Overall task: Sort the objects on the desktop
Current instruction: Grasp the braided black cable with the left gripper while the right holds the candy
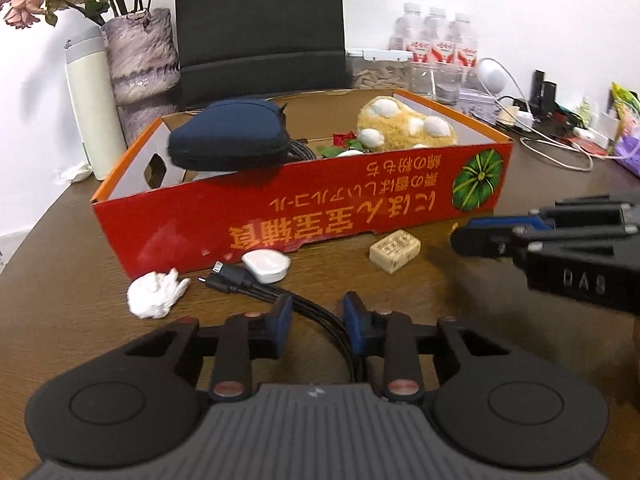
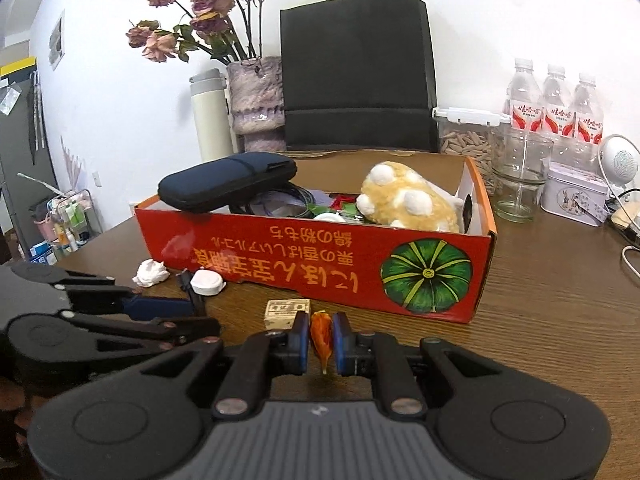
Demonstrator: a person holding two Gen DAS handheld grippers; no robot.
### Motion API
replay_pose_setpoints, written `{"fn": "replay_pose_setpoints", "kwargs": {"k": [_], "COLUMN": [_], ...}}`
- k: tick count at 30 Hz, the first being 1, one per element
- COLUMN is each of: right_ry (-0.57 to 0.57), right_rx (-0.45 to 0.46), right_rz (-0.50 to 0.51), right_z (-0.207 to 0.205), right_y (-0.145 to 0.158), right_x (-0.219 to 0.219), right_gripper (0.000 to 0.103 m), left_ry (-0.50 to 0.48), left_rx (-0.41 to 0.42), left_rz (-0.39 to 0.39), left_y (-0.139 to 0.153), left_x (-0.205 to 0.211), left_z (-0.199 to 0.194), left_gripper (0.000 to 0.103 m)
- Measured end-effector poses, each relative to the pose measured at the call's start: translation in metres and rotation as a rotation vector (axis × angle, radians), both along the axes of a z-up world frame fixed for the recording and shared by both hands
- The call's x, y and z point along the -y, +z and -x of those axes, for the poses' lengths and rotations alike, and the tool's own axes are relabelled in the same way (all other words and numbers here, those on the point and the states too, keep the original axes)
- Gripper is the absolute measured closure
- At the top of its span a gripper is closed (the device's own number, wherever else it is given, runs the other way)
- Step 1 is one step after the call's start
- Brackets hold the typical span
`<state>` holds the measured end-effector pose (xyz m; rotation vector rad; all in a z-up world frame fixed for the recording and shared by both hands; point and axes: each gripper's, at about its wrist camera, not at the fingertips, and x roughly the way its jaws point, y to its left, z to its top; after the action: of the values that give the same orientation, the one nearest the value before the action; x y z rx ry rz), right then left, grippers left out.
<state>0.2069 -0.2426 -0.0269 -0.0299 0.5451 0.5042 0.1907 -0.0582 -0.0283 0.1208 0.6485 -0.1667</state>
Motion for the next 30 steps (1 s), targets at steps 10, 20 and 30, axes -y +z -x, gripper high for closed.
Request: {"fn": "replay_pose_setpoints", "kwargs": {"k": [10, 20, 30], "right_ry": [0.013, 0.003, 0.009], "right_rx": [0.029, 0.025, 0.031], "right_rz": [0.033, 0.035, 0.025], "right_z": [0.013, 0.03, 0.044], "right_y": [0.0, 0.0, 0.002], "right_x": [-0.007, -0.004, -0.003], "right_gripper": [0.091, 0.091, 0.091], "left_ry": [0.034, 0.036, 0.006], "left_rx": [0.003, -0.017, -0.059], "left_rz": [-0.04, -0.054, 0.04], "left_y": [0.005, 0.003, 0.003], "left_x": [-0.042, -0.042, -0.061], "left_z": [0.031, 0.064, 0.074], "left_gripper": [0.054, 0.029, 0.038]}}
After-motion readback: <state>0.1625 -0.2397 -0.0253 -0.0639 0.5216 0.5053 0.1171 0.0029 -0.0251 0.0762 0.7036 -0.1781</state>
